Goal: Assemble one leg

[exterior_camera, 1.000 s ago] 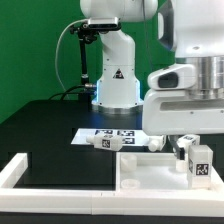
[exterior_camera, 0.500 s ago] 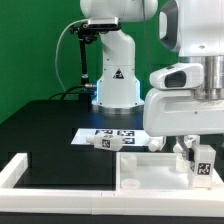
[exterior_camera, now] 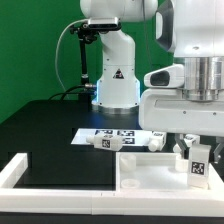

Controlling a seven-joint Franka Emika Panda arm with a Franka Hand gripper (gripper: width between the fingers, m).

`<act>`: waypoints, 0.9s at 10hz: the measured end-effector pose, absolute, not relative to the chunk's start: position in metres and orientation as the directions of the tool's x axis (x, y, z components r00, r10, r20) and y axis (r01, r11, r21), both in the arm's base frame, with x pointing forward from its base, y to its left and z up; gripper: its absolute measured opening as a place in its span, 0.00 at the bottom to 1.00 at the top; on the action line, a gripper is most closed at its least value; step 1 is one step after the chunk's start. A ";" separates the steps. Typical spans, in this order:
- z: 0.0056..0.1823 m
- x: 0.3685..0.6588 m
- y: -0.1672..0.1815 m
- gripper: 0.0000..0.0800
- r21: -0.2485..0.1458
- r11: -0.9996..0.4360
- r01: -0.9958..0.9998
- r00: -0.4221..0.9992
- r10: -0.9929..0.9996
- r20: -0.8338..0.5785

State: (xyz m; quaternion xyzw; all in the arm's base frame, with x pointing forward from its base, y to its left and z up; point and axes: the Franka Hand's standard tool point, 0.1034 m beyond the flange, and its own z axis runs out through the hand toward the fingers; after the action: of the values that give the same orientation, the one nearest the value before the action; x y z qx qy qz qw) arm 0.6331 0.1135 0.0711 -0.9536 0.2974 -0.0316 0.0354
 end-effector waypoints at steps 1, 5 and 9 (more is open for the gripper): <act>0.070 0.632 0.114 0.36 -0.102 -0.708 -0.699 0.711 -0.703 0.007; 0.070 0.634 0.116 0.36 -0.125 -0.298 -0.946 0.312 -0.944 -0.111; 0.069 0.633 0.108 0.68 -0.143 -0.553 -0.820 0.567 -0.821 -0.074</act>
Offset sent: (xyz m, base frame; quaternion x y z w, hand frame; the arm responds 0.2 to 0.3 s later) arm 0.0120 0.0016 0.0012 0.0440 -0.0611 0.3012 0.9506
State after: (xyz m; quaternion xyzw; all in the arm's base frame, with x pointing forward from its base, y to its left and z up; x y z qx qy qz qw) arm 0.6333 0.1084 0.0690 -0.8813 0.4655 -0.0006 0.0810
